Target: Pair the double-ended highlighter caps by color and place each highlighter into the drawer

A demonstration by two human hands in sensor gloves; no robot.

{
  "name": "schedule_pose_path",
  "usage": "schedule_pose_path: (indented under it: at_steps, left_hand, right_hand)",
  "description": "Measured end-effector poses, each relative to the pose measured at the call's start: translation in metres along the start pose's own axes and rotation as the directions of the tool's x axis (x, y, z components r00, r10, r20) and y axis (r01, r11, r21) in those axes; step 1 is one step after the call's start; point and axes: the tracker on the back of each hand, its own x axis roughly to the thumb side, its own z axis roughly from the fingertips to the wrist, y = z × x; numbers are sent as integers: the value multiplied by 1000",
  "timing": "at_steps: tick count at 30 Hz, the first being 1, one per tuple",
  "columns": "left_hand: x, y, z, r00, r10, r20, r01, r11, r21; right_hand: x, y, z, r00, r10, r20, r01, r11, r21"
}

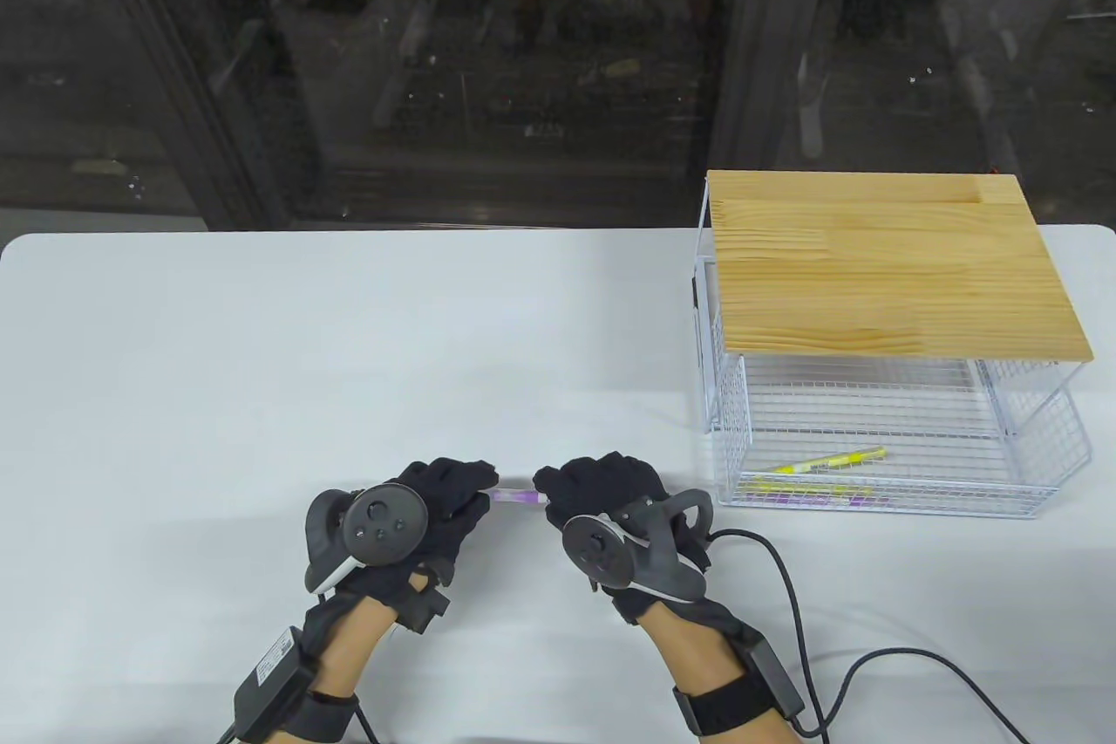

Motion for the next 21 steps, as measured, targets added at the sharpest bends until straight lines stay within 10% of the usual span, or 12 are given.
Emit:
schedule_pose_path:
  at_steps: [21]
  left_hand:
    - [-10,10,0,997,-49,-67,50,999,7]
  right_hand:
    - [-61,-96,21,977,31,-209,-94,949,-299]
